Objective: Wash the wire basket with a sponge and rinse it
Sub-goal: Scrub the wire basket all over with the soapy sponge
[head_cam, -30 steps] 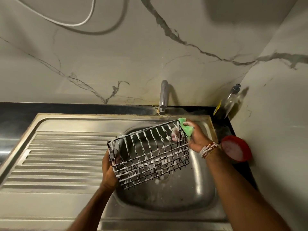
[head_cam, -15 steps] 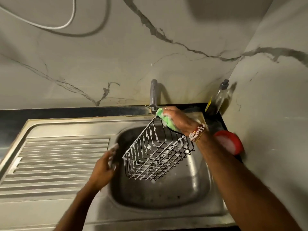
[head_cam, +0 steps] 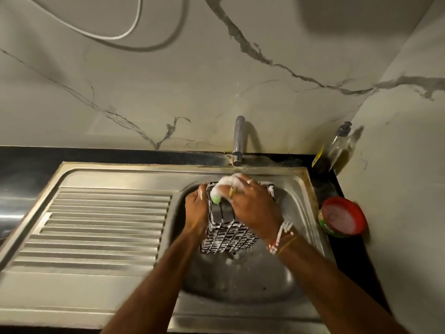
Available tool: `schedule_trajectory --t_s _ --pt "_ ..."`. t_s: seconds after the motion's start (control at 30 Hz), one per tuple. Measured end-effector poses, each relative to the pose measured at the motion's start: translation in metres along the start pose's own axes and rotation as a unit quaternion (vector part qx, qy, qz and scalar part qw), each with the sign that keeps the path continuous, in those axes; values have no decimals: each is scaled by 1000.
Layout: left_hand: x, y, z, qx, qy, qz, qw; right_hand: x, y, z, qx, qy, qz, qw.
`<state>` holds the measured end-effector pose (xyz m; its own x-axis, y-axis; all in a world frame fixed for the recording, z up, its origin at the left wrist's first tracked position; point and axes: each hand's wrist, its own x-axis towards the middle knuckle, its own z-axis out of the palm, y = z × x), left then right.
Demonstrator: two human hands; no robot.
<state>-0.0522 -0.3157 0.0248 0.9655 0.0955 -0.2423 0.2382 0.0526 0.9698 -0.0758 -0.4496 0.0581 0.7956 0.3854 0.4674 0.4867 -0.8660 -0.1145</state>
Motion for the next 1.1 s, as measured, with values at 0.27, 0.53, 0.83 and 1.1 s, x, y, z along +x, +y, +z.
schedule_trajectory --t_s 0.27,0.53,0.83,1.1 --pt "4 -8 -7 20 -4 21 1000 2 -14 3 20 -16 2 1000" --pt "18 -14 -37 -1 66 -92 994 -23 36 -18 2 -50 106 993" --pt "3 0 -26 56 -17 -13 998 -13 -40 3 39 33 -120 991" --pt "8 -18 -31 -9 51 -45 998 -65 27 -1 10 38 -12 999"
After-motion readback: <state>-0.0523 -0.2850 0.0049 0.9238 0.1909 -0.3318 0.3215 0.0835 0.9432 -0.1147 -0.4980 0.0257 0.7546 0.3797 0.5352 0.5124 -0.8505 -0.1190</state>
